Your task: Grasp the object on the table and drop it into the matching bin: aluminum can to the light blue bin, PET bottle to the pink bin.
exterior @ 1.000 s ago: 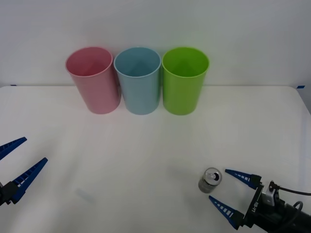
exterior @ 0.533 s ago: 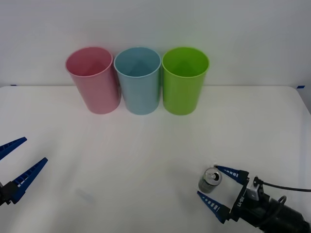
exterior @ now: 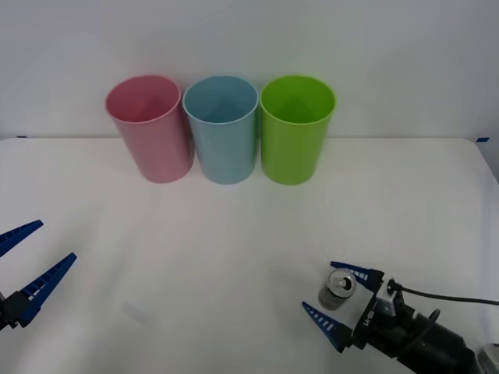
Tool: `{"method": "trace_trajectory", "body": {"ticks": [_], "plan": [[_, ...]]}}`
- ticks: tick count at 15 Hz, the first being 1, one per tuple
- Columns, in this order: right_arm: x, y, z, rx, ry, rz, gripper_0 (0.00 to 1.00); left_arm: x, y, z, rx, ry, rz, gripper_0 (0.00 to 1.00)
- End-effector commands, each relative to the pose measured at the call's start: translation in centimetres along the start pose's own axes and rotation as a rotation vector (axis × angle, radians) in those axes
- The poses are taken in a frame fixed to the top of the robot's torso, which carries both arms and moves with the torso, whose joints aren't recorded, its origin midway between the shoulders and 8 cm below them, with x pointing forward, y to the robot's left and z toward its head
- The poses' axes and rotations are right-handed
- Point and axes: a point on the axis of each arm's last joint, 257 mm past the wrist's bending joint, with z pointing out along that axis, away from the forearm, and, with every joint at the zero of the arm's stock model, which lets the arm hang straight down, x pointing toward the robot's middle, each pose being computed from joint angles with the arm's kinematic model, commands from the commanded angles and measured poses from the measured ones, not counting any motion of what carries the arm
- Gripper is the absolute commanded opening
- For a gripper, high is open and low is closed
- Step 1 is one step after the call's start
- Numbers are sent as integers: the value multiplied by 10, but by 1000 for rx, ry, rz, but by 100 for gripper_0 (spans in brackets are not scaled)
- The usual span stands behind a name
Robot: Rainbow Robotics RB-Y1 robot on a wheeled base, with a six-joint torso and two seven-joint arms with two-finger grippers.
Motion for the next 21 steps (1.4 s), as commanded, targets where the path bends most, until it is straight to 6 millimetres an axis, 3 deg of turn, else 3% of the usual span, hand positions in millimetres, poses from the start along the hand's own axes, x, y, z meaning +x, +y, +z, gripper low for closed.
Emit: {"method": "trace_trajectory", "body": {"ticks": [1,3,5,6,15,21], "plan": [[0,1,2,-1,-2,-2,100,0,0,0,0,0,0,100],[-1,1,2,-1,-3,-8,100,0,0,0,0,0,0,100],[-2,1,4,-3,-6,-18,18,0,0,0,0,0,0,100],[-2,1,4,-4,-7,-21,0,0,0,0,0,0,0,100],[-7,-1,5,0,-20,-21,0,0,0,0,0,0,0,100],[-28,-6,7,5,-61,-23,0,0,0,0,0,0,0,100]]}}
